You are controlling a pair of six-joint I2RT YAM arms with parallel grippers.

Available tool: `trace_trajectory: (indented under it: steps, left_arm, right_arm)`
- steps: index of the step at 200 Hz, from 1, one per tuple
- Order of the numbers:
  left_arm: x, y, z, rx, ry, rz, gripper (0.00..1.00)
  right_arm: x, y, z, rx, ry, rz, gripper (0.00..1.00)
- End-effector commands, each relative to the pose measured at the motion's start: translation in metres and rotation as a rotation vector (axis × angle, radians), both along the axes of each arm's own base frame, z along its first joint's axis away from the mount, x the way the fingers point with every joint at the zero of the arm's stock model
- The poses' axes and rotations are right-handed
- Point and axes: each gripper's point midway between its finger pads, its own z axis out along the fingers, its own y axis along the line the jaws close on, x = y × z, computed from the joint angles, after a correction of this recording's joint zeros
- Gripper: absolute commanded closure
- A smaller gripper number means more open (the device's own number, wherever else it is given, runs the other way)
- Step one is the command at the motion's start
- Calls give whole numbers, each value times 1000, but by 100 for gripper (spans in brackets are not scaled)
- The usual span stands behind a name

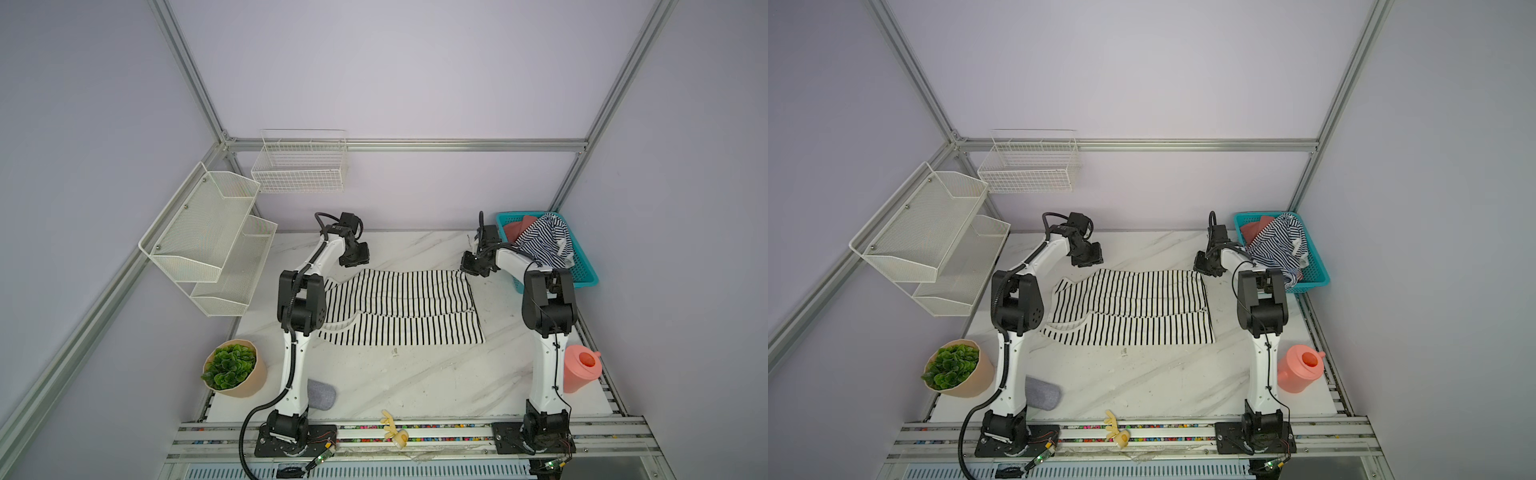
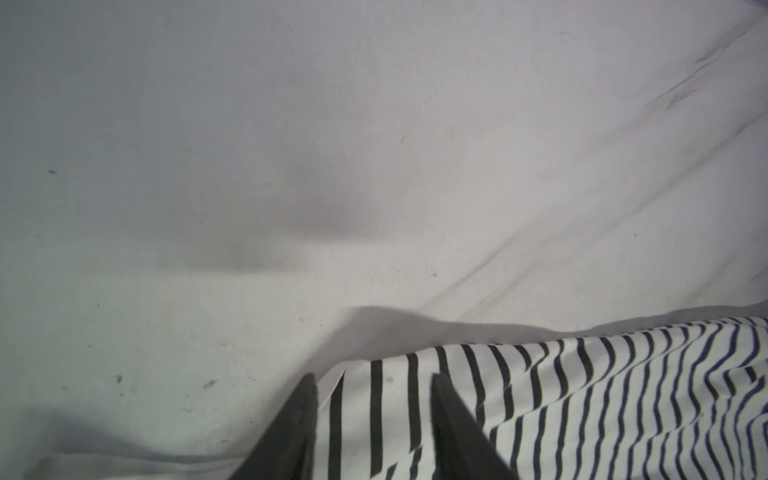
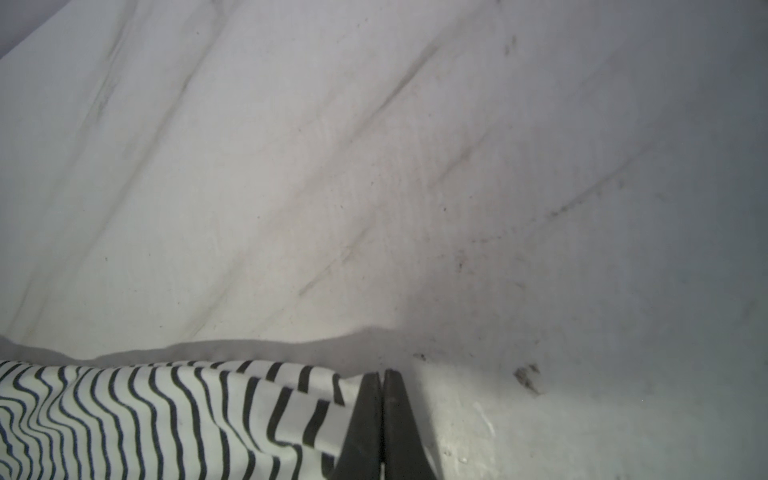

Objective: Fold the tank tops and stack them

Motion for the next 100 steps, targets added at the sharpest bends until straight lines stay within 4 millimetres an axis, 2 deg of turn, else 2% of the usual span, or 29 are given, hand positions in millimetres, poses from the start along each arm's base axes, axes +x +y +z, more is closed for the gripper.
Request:
trace_trajectory:
  steps: [1, 41, 74, 100]
  left_arm:
    - [2, -1, 32, -17, -55, -25, 44]
    - [2, -7, 18, -46, -23, -35, 42]
    - [4, -9, 9, -54, -6, -33, 53]
    - [0, -8, 2, -47, 23, -35, 53]
  right_arm:
    - [-2, -1, 23, 0, -34, 15, 100]
    - [-3, 0, 28, 5, -43, 18, 100]
    - [-4, -1, 25, 3, -34, 20, 100]
    - [-5, 0, 25, 3, -34, 26, 100]
